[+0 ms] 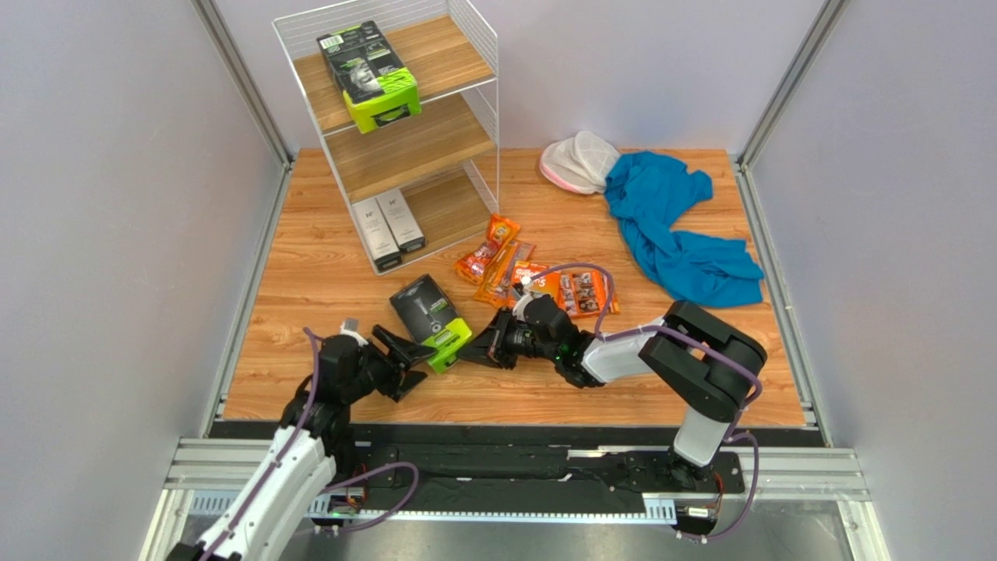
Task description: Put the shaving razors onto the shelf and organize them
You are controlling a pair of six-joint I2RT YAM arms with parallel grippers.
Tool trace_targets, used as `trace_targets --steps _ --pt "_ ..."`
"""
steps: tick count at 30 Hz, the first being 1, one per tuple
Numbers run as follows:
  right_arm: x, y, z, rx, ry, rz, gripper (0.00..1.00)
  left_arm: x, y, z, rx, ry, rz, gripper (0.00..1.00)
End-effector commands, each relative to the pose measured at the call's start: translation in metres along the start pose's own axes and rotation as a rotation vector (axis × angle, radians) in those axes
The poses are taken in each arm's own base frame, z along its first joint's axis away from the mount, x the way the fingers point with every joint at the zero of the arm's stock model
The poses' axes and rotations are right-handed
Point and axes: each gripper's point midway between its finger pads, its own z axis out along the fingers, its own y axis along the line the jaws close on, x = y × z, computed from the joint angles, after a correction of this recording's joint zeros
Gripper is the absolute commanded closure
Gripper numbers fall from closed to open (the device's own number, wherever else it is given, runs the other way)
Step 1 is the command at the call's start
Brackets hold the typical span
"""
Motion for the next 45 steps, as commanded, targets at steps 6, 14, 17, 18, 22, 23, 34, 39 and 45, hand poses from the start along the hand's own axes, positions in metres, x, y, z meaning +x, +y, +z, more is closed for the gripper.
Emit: trace_targets --steps 6,14,17,18,22,23,34,39,45 --pt "-0.007 0.074 -0.006 -0.25 -0.013 0.007 1.0 -0.027 -0.014 -0.018 0.144 -0.209 -0.068 0.22" --pt "-0.007 0.086 -0.01 -0.298 -0.011 0.024 1.0 -0.033 -0.007 -0.031 0.029 -0.255 -0.009 0.22" --pt "-0.008 0.089 -0.009 -0.303 -0.013 0.022 1.0 -0.039 -0.006 -0.043 -0.095 -0.274 0.052 0.22" --pt "-0.008 0.088 -0.008 -0.301 -0.013 0.025 1.0 -0.039 -0.007 -0.043 -0.118 -0.26 0.063 0.22" --pt "-0.009 0.093 -0.006 -0.314 -0.009 0.024 1.0 -0.03 -0.017 -0.027 -0.148 -0.152 0.065 0.22" --pt "-0.009 0.095 -0.007 -0.32 -0.009 0.025 1.0 -0.029 -0.016 -0.022 -0.135 -0.145 0.04 0.22" --pt "-0.007 0.108 -0.011 -0.36 0.002 0.036 1.0 -0.028 -0.017 -0.015 0.089 -0.192 -0.11 0.21" --pt "-0.003 0.123 -0.015 -0.42 0.011 0.066 1.0 -0.04 -0.026 -0.024 0.136 -0.268 -0.09 0.21" --pt "0.005 0.142 -0.021 -0.485 0.035 0.082 1.0 -0.042 -0.027 -0.014 0.175 -0.266 -0.109 0.21"
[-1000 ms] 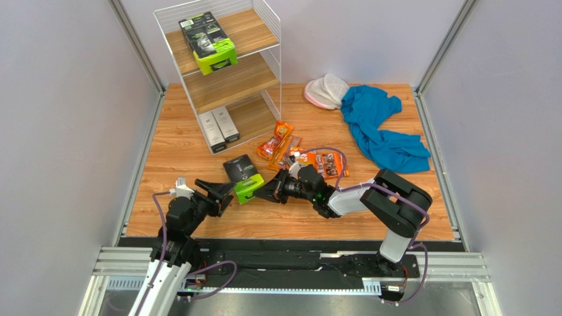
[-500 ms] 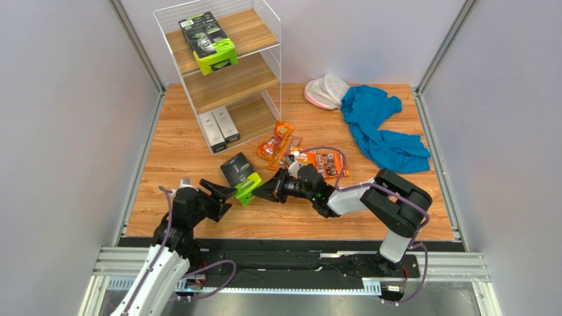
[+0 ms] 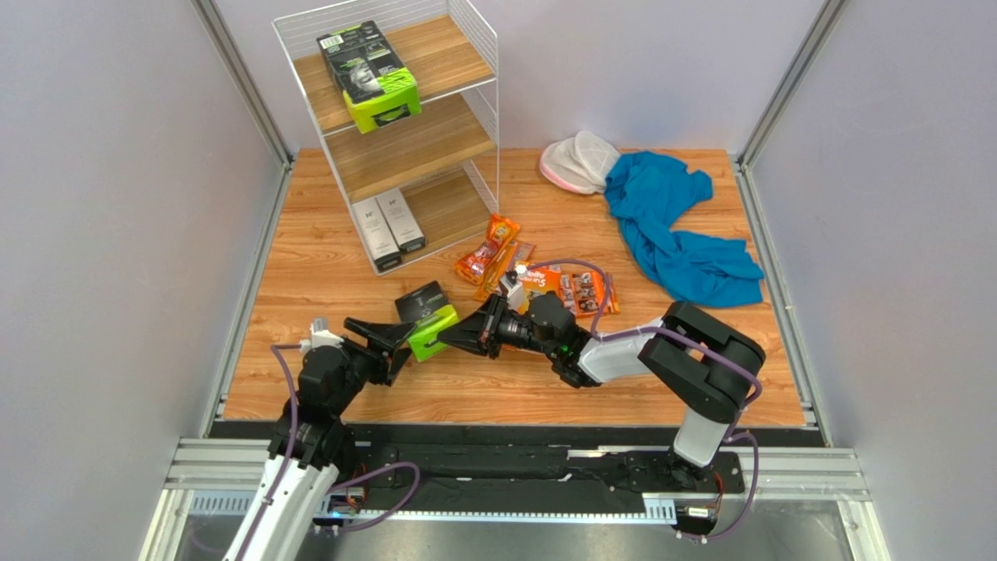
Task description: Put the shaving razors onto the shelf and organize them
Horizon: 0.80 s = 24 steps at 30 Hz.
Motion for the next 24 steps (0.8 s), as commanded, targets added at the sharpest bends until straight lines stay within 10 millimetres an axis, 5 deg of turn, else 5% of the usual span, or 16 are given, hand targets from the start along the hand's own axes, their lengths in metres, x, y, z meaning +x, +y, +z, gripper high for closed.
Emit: trace_targets --steps 1,16,18,24 --pt "0.013 0.064 0.002 -0.211 0.032 -0.026 1.0 0.001 0.017 0.014 -0.012 0.0 -0.046 0.21" --pt "0.025 0.052 0.006 -0.188 0.047 -0.016 1.0 0.021 0.0 0.018 0.041 0.134 -0.15 0.21" --pt "0.029 0.051 0.005 -0.185 0.053 -0.018 1.0 0.019 0.01 0.02 0.033 0.117 -0.163 0.21" --pt "0.034 0.042 0.004 -0.171 0.059 -0.006 1.0 0.014 -0.001 0.019 0.085 0.089 -0.152 0.33"
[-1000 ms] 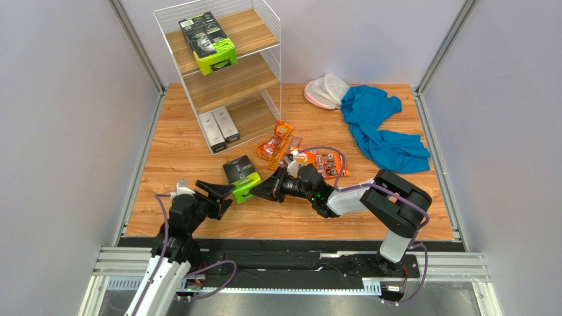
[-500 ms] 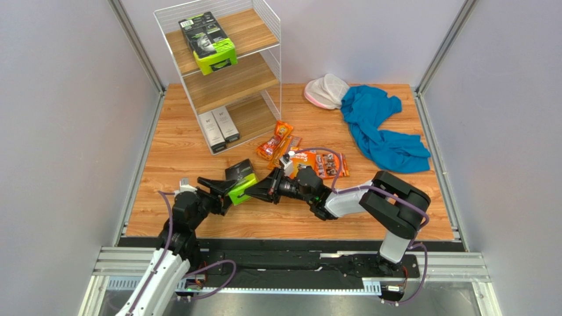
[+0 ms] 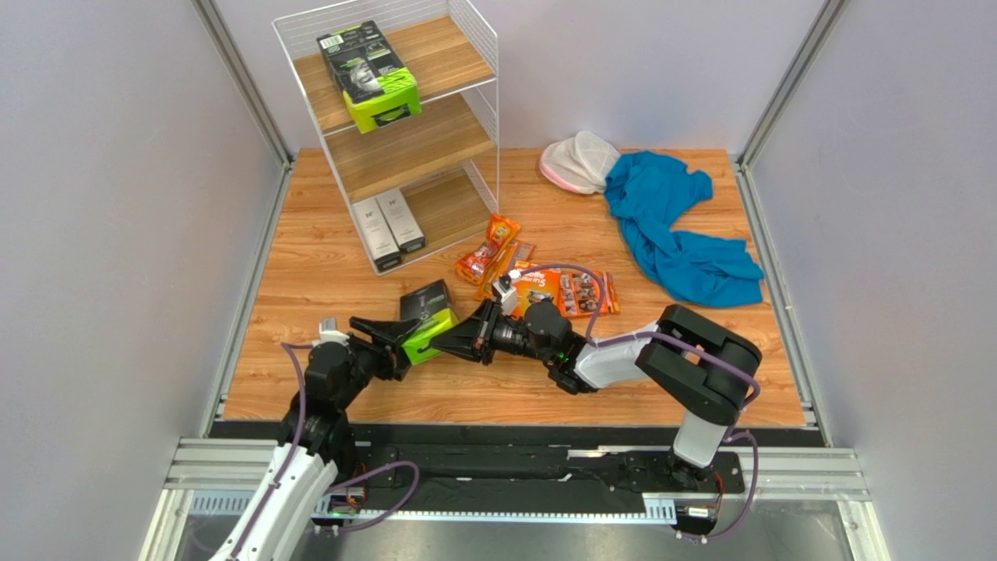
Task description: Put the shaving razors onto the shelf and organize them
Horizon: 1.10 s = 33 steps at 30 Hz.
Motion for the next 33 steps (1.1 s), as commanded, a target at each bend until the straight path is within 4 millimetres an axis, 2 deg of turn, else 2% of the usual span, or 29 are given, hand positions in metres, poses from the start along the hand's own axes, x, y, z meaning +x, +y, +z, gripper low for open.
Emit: trace_targets --steps 1,2,3,5,8,11,13,14,15,16,17,18,19,20,21,24,28,29,30,31,32,33 --pt "0.015 0.03 0.001 -0.123 0.037 -0.017 1.0 0.004 0.007 0.003 0.039 0.024 -0.009 0.37" --pt "0.015 0.028 0.001 -0.121 0.038 -0.016 1.0 0.003 0.006 0.004 0.043 0.024 -0.006 0.42" --pt "0.017 0.028 0.001 -0.122 0.041 -0.017 1.0 0.004 0.006 0.004 0.042 0.029 -0.006 0.54" --pt "0.017 0.027 0.0 -0.123 0.045 -0.017 1.0 0.004 0.0 0.003 0.068 0.029 0.004 0.7" --pt "0.018 0.024 -0.001 -0.121 0.046 -0.023 0.98 0.005 -0.005 0.003 0.087 0.031 0.018 0.86" --pt "0.018 0.024 -0.006 -0.129 0.033 -0.036 0.88 0.006 -0.009 0.001 0.095 0.036 0.043 1.0" --pt "0.016 0.024 -0.01 -0.138 0.018 -0.045 0.68 0.007 -0.009 0.001 0.092 0.042 0.055 1.0" --pt "0.014 0.029 -0.013 -0.148 0.0 -0.05 0.62 0.009 -0.02 -0.002 0.112 0.045 0.079 1.0" --pt "0.014 0.022 -0.018 -0.127 -0.01 -0.049 0.5 0.009 -0.026 -0.004 0.123 0.044 0.091 1.0" --pt "0.012 0.021 -0.02 -0.121 -0.023 -0.06 0.45 0.009 -0.024 -0.005 0.11 0.046 0.097 1.0" --pt "0.011 0.029 -0.025 -0.134 -0.043 -0.07 0.36 0.009 -0.032 -0.008 0.126 0.041 0.116 1.0" --pt "0.01 0.019 -0.03 -0.094 -0.059 -0.068 0.32 0.009 -0.034 -0.009 0.128 0.036 0.119 1.0" --pt "0.008 0.019 -0.034 -0.083 -0.073 -0.09 0.29 0.009 -0.035 -0.01 0.126 0.033 0.123 1.0" --pt "0.006 0.033 -0.041 -0.105 -0.1 -0.107 0.26 0.008 -0.044 -0.013 0.147 0.026 0.127 1.0" --pt "0.005 0.019 -0.045 -0.032 -0.114 -0.104 0.25 0.008 -0.048 -0.014 0.16 0.023 0.133 1.0" --pt "-0.002 0.019 -0.061 0.07 -0.177 -0.157 0.18 0.008 -0.063 -0.02 0.184 0.017 0.156 1.0" --pt "-0.008 0.044 -0.08 0.13 -0.257 -0.236 0.09 0.008 -0.088 -0.026 0.21 0.0 0.212 1.0" --pt "-0.015 0.048 -0.084 0.142 -0.305 -0.243 0.07 0.007 -0.104 -0.03 0.228 -0.016 0.258 1.0" --pt "-0.016 0.045 -0.088 0.171 -0.315 -0.245 0.06 0.006 -0.111 -0.031 0.231 -0.025 0.281 1.0" --pt "-0.016 0.054 -0.092 0.157 -0.326 -0.248 0.05 0.005 -0.119 -0.033 0.236 -0.031 0.303 1.0" --pt "-0.017 0.058 -0.094 0.153 -0.338 -0.248 0.04 0.005 -0.136 -0.036 0.255 -0.042 0.344 1.0" --pt "-0.016 0.057 -0.095 0.161 -0.341 -0.246 0.04 0.006 -0.144 -0.038 0.262 -0.046 0.364 1.0"
